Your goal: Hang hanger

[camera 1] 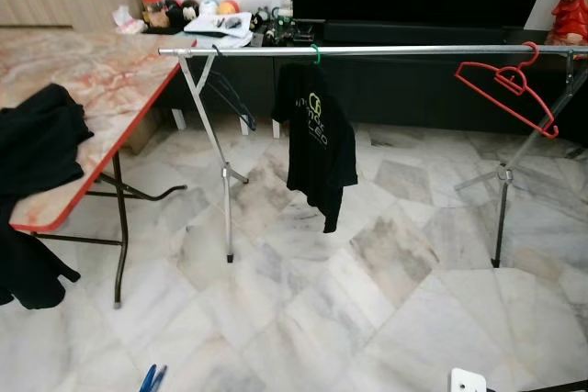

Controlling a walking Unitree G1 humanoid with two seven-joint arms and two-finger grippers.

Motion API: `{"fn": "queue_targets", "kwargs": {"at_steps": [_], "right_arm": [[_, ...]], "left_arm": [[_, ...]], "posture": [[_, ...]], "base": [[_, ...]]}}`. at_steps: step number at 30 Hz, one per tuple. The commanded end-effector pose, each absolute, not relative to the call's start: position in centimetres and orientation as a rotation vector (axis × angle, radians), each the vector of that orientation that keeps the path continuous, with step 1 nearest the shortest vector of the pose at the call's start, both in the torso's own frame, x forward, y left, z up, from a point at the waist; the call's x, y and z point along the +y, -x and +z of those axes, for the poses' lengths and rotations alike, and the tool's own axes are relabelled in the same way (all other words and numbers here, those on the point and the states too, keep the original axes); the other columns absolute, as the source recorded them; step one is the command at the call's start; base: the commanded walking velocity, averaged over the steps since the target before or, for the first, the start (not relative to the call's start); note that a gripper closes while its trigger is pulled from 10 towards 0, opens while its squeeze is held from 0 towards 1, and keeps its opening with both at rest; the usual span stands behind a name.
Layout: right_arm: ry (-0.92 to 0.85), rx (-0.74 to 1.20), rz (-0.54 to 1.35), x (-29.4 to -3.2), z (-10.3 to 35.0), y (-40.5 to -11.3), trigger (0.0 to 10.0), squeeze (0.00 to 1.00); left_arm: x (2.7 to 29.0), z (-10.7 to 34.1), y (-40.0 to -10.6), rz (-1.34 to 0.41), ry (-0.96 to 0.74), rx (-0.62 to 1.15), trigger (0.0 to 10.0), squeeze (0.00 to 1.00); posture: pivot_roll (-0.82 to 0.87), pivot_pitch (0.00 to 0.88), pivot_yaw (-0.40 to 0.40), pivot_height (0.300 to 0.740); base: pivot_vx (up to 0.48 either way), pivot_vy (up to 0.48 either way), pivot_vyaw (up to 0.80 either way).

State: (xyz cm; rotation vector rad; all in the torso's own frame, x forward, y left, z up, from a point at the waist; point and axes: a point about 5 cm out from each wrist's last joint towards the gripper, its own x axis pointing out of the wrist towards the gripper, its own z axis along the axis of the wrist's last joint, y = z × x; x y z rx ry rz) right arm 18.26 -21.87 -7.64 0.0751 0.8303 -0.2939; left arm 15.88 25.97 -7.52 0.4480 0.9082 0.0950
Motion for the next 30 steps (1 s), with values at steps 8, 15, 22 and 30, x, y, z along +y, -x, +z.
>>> {"fn": "queue_targets", "kwargs": {"at_steps": [8,15,22,30], "right_arm": [[0.059,0.709,-0.166,-21.4,-5.9,-21.2,10.0,0.0],[0.274,0.452,0.108,-20.6,-1.4,-26.5,10.0,0.0],[0.427,0.321,0.782,-17.1,1.6,-27.7,10.0,0.0],[0.467,0.335,1.259,-15.8,4.0,-27.4,10.0,0.0]], "left_arm": [[24.5,-3.4,-22.8,-0.077,-0.582,0.587,10.0,0.0],[20.5,-1.0,-26.1,-0.499,-0.496,0.476,10.0,0.0],[19.2,0.4,-26.5,-0.807,-0.6,0.461,10.0,0.0],[17.0,3.8,-27.6,-1.01,-0.648,0.348,10.0,0.0]], "posture": [[-0.01,0.111,0.003,0.721],[-0.02,0.105,0.003,0.721],[-0.03,0.095,0.006,0.721],[-0.04,0.077,0.005,0.721]], "base": [[0.0,0.0,0.0],[0.0,0.0,0.0],[0.0,0.0,0.0],[0.0,0.0,0.0]]}}
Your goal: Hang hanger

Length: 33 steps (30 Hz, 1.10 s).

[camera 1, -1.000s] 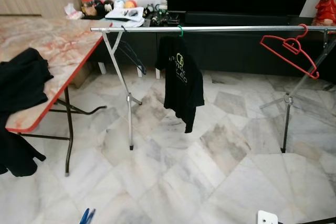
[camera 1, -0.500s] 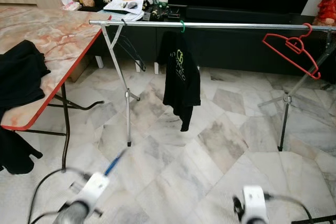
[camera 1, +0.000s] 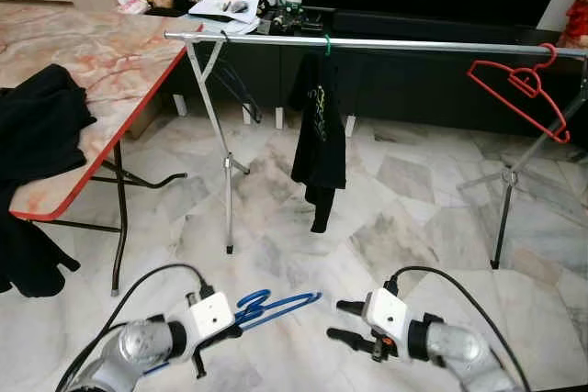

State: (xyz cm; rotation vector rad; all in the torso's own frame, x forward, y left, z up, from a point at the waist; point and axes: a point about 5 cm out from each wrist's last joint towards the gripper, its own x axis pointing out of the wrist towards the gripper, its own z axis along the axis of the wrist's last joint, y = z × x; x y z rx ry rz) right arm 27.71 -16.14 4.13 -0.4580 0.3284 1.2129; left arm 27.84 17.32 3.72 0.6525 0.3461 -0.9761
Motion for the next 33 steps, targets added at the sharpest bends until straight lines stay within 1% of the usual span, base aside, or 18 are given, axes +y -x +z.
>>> {"fn": "queue_targets", "kwargs": {"at_steps": [1,2,3,5,10,12,14,16,19,25,28,33], "right_arm": [[0.493,0.327,1.292,-15.6,4.1,-27.5,10.0,0.0],[0.493,0.327,1.292,-15.6,4.1,-27.5,10.0,0.0],[0.541,0.314,1.334,-15.3,4.2,-27.5,10.0,0.0],[0.572,0.303,1.361,-15.0,4.2,-27.4,10.0,0.0],[0.742,0.239,1.438,-14.7,4.6,-27.2,10.0,0.0],[0.759,0.228,1.446,-14.7,4.7,-27.3,10.0,0.0],[0.832,0.201,1.422,-14.6,4.8,-27.7,10.0,0.0],[0.831,0.152,1.353,-14.3,5.5,-28.6,10.0,0.0],[0.821,0.126,1.306,-14.2,5.9,-29.2,10.0,0.0],[0.834,0.089,1.259,-13.6,6.0,-29.5,10.0,0.0],[0.778,0.144,1.321,-13.1,5.1,-29.0,10.0,0.0],[0.783,0.17,1.357,-12.9,4.4,-28.5,10.0,0.0]], "left_arm": [[16.6,4.4,-27.9,-1.033,-0.657,0.33,10.0,0.0],[16.6,4.4,-27.9,-1.033,-0.657,0.33,10.0,0.0],[16.2,5.0,-28.0,-1.063,-0.662,0.315,10.0,0.0],[15.9,5.3,-28.1,-1.086,-0.674,0.306,10.0,0.0],[15.2,6.3,-28.0,-1.178,-0.782,0.287,10.0,0.0],[15.1,6.6,-28.0,-1.192,-0.796,0.289,10.0,0.0],[14.8,6.8,-28.0,-1.222,-0.83,0.279,10.0,0.0],[14.6,6.9,-28.0,-1.242,-0.874,0.282,10.0,0.0],[14.3,7.0,-28.0,-1.25,-0.865,0.275,10.0,0.0],[13.6,7.1,-28.0,-1.287,-0.868,0.269,10.0,0.0],[12.9,7.6,-28.4,-1.291,-0.885,0.247,10.0,0.0],[12.3,8.2,-28.9,-1.298,-0.92,0.219,10.0,0.0]], "posture": [[-0.04,0.079,0.004,0.721],[-0.04,0.079,0.004,0.721],[-0.03,0.085,-0.001,0.721],[-0.03,0.086,-0.002,0.721],[-0.03,0.094,-0.011,0.721],[-0.03,0.096,-0.014,0.721],[-0.02,0.098,-0.016,0.721],[-0.02,0.099,-0.016,0.721],[-0.03,0.102,-0.018,0.721],[-0.02,0.103,-0.018,0.721],[-0.02,0.101,-0.024,0.721],[-0.01,0.102,-0.027,0.721]], "base": [[0.0,0.0,0.0],[0.0,0.0,0.0],[0.0,0.0,0.0],[0.0,0.0,0.0],[0.0,0.0,0.0],[0.0,0.0,0.0],[0.0,0.0,0.0],[0.0,0.0,0.0],[0.0,0.0,0.0],[0.0,0.0,0.0],[0.0,0.0,0.0],[0.0,0.0,0.0]]}}
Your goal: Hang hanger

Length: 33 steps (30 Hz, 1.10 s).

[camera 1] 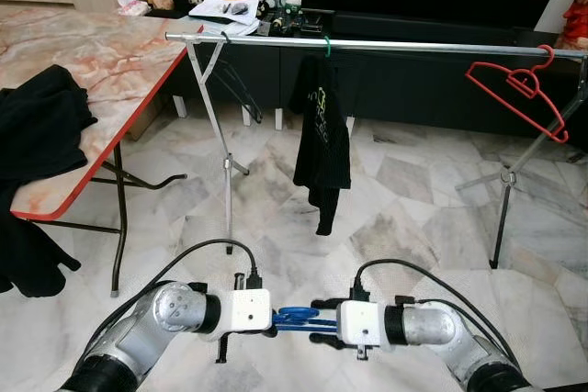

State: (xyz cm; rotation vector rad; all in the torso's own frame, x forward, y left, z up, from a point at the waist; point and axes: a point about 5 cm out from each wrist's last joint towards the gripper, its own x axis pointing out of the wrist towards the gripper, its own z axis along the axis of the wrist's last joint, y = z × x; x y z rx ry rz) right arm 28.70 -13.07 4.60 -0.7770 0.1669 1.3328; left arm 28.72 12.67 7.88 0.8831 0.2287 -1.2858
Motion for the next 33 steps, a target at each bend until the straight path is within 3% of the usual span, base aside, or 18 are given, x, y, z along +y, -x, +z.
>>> {"fn": "queue_targets", "kwargs": {"at_steps": [1,15,33], "right_arm": [[0.785,0.171,1.354,-12.7,4.3,-28.5,10.0,0.0],[0.782,0.124,1.212,-12.5,4.8,-29.7,10.0,0.0],[0.686,0.231,1.247,-12.5,3.4,-28.9,9.8,0.0]], "left_arm": [[12.3,8.3,-29.0,-1.298,-0.931,0.216,10.0,0.0],[12.0,8.5,-29.0,-1.326,-0.943,0.189,10.0,0.0],[11.6,8.7,-29.2,-1.331,-0.937,0.138,10.0,0.0]], "posture": [[-0.01,0.103,-0.028,0.721],[0.0,0.106,-0.031,0.721],[0.01,0.1,-0.041,0.721]], "base": [[0.0,0.0,0.0],[0.0,0.0,0.0],[0.0,0.0,0.0]]}}
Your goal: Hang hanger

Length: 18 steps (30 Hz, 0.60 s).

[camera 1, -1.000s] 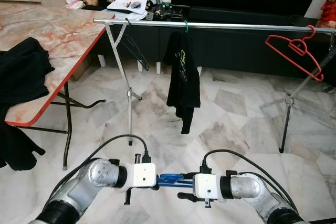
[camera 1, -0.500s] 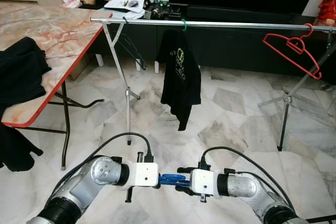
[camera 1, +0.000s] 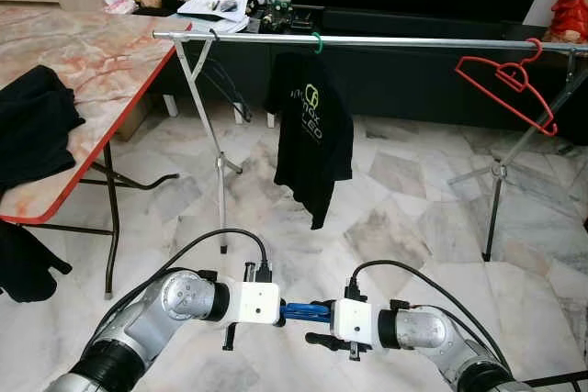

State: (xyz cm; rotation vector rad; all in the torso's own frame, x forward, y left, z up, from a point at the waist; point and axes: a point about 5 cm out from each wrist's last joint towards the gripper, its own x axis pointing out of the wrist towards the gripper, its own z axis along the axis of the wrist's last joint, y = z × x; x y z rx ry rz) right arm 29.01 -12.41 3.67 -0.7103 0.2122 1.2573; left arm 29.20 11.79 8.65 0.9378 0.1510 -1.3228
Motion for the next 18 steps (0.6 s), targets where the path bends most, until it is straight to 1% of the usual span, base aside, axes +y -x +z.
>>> {"fn": "queue_targets", "kwargs": {"at_steps": [1,2,3,18], "right_arm": [[0.681,0.231,1.242,-12.53,3.41,-28.9,2.0,0.0],[0.681,0.231,1.242,-12.53,3.41,-28.9,2.0,0.0],[0.674,0.23,1.234,-12.55,3.41,-28.93,0.0,0.0],[0.65,0.239,1.209,-12.4,3.12,-28.83,0.0,0.0]], "left_arm": [[11.58,8.66,-29.22,-1.332,-0.936,0.137,10.0,0.0],[11.58,8.66,-29.22,-1.332,-0.936,0.137,10.0,0.0],[11.55,8.63,-29.21,-1.333,-0.934,0.135,10.0,0.0],[11.39,8.64,-29.18,-1.337,-0.931,0.117,10.0,0.0]], "posture": [[0.01,0.1,-0.042,0.721],[0.01,0.1,-0.042,0.721],[0.01,0.098,-0.042,0.721],[0.01,0.092,-0.045,0.721]], "base": [[0.0,0.0,0.0],[0.0,0.0,0.0],[0.0,0.0,0.0],[0.0,0.0,0.0]]}}
